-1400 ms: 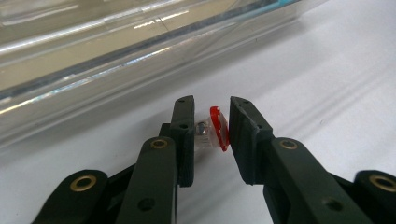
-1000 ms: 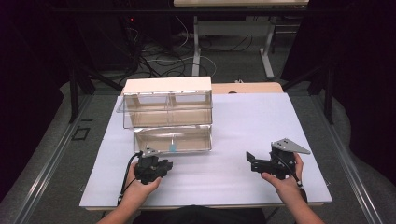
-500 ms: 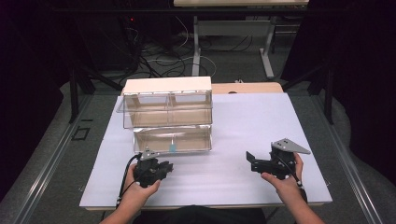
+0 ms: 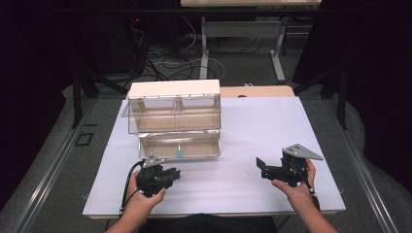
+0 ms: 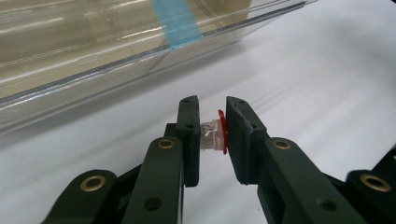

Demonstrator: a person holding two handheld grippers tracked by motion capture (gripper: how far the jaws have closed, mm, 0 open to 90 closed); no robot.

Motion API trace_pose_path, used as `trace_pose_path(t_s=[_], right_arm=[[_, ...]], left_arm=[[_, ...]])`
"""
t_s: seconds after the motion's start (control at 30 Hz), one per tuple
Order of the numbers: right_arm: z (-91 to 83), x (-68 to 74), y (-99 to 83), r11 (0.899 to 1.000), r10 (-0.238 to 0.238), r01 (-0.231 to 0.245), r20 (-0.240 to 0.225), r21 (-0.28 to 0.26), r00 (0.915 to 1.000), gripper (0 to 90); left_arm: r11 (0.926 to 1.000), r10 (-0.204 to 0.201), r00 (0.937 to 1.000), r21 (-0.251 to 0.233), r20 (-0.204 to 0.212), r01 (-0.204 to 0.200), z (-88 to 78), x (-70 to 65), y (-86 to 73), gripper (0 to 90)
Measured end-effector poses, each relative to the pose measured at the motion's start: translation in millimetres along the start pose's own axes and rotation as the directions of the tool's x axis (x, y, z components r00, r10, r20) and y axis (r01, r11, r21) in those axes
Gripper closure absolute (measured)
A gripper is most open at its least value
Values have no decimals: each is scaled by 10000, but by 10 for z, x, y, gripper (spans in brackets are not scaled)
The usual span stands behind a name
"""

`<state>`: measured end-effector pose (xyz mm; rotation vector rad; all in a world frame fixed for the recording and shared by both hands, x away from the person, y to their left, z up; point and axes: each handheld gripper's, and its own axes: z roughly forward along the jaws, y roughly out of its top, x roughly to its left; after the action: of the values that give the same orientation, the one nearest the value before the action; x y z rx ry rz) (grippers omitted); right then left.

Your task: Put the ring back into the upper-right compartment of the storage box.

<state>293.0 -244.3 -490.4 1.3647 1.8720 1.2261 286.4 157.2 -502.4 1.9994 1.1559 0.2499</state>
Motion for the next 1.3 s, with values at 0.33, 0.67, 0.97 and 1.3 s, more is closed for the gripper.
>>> trace_pose_path(t_s=[0.33,0.67,0.97,1.3], right_arm=[[-2,-4,2,10000,-21,21,10,27,10000,0],[-7,-8,4,10000,3,-3,41,-7,10000,0],[-1,-9,4,10000,37,-37,7,-4,10000,0],[0,-12,3,10000,31,-31,21,7,10000,0]], left_arm=[[10000,-42,9997,63,239,41,-98,-46,37,768],[9997,-112,9995,-190,308,118,-203,-59,90,767],[9996,-52,9993,-289,371,63,-316,-63,147,768],[9985,-136,9994,-523,328,153,-396,-65,188,768]])
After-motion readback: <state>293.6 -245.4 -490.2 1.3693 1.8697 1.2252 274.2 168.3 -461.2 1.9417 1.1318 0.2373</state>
